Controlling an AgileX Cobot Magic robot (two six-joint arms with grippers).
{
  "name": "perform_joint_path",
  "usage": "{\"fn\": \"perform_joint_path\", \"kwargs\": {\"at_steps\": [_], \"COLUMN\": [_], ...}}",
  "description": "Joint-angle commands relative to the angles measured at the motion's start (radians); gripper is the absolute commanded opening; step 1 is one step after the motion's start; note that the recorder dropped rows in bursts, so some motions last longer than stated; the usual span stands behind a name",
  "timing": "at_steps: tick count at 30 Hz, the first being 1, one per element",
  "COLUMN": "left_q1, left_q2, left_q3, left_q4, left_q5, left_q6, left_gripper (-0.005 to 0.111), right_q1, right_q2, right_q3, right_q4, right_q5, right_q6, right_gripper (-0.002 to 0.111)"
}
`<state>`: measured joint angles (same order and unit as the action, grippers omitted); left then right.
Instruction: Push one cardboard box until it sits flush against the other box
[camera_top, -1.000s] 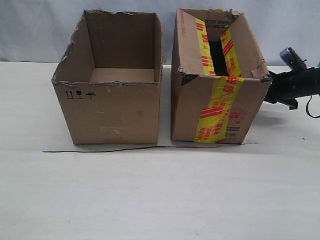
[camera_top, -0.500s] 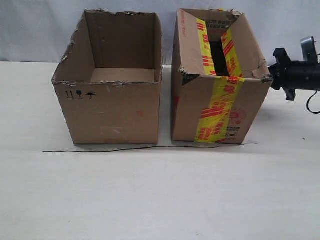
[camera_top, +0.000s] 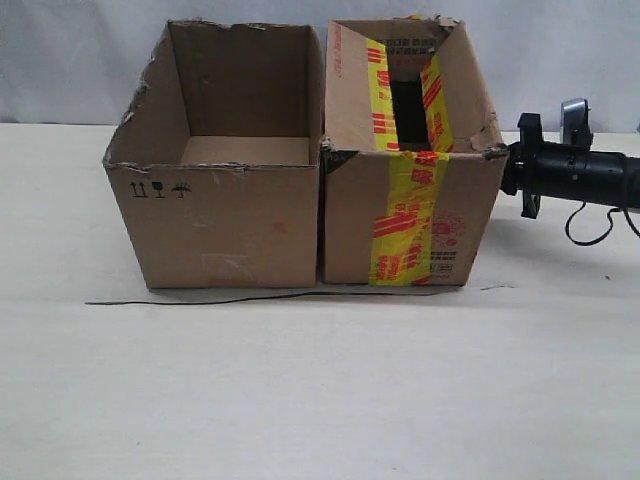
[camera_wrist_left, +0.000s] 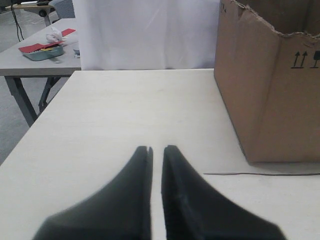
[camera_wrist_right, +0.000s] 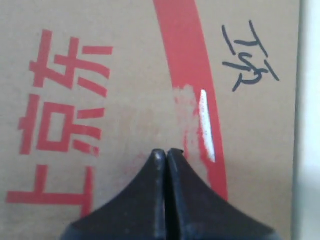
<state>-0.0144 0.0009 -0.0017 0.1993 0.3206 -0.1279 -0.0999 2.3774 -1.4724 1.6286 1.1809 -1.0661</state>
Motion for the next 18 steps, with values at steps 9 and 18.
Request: {"fn": "perform_joint_path", "kwargs": {"at_steps": [9,18], "left_q1": [-0.008,-0.008], "left_q2": [-0.001,-0.001], "left_q3": [0.002,0.002], "left_q4": [-0.009,-0.009], "left_q5": [-0.012,-0.012], "left_q6": [-0.004,-0.004], "left_gripper": [0.0,0.0], "right_q1": [-0.066,-0.089], "right_q2": [-0.002,-0.005], "right_q3": [-0.006,-0.006], "right_q4": [0.019,0.012], "right_q5": [0.025,0.04], "right_q6": [-0.011,-0.016], "right_gripper": [0.0,0.0]}}
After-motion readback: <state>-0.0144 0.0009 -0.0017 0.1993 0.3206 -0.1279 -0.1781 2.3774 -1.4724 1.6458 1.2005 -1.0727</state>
